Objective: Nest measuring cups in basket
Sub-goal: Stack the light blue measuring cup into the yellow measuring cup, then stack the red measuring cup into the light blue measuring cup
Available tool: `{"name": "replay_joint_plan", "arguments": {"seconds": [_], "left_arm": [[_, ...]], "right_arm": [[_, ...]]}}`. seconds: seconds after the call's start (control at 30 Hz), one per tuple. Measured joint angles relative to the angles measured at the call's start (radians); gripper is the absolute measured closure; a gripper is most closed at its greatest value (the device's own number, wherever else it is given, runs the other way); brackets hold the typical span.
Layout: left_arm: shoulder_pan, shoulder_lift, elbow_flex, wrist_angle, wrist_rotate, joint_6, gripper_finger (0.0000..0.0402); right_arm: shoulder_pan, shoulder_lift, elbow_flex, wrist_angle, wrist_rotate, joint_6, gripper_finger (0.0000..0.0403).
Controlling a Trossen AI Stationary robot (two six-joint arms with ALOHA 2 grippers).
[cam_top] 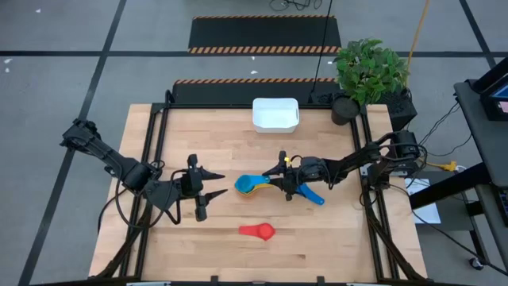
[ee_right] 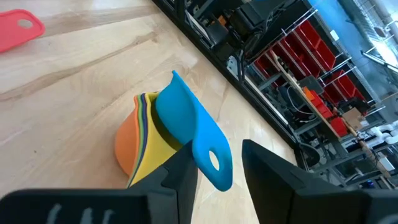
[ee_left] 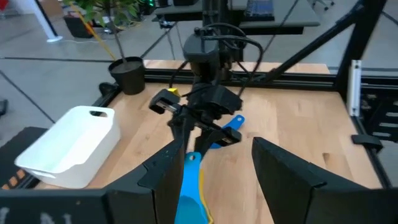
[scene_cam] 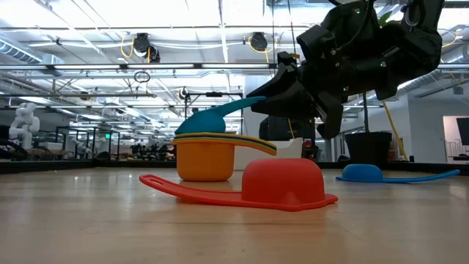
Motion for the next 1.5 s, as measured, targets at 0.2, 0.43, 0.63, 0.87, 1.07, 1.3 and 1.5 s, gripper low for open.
{"name": "replay_joint_plan", "arguments": {"seconds": [0.2, 0.43, 0.63, 0.87, 1.07, 1.3, 1.5], "left_arm": [[-0.004, 0.000, 0.000, 0.000, 0.024, -0.014, 0.0210], [-0.011, 0.000, 0.000, 0.000, 0.024, -0.013, 0.0210], [-0.010, 0.000, 0.000, 0.000, 0.024, -0.016, 0.0210], [-0.010, 0.000, 0.000, 0.000, 0.024, -0.017, 0.0210], [-0.010, 0.000, 0.000, 0.001, 0.028, -0.023, 0.0210], [-0.039, 0.107, -0.002, 0.051, 0.078, 0.045, 0.0211], [-0.056, 0.236, -0.002, 0.265, 0.137, 0.300, 0.0211]], "right_arm": [[0.000, -0.046, 0.000, -0.093, -0.003, 0.013, 0.0282], [-0.001, -0.167, 0.000, -0.267, -0.040, 0.087, 0.0282], [-0.002, -0.213, 0.000, -0.368, -0.055, 0.166, 0.0282], [-0.002, -0.241, 0.000, -0.390, -0.053, 0.236, 0.0282], [0.011, -0.291, 0.000, -0.404, -0.048, 0.290, 0.0282], [0.060, -0.370, 0.000, -0.458, -0.045, 0.436, 0.0282], [0.137, -0.439, 0.000, -0.533, 0.060, 0.566, 0.0282]]}}
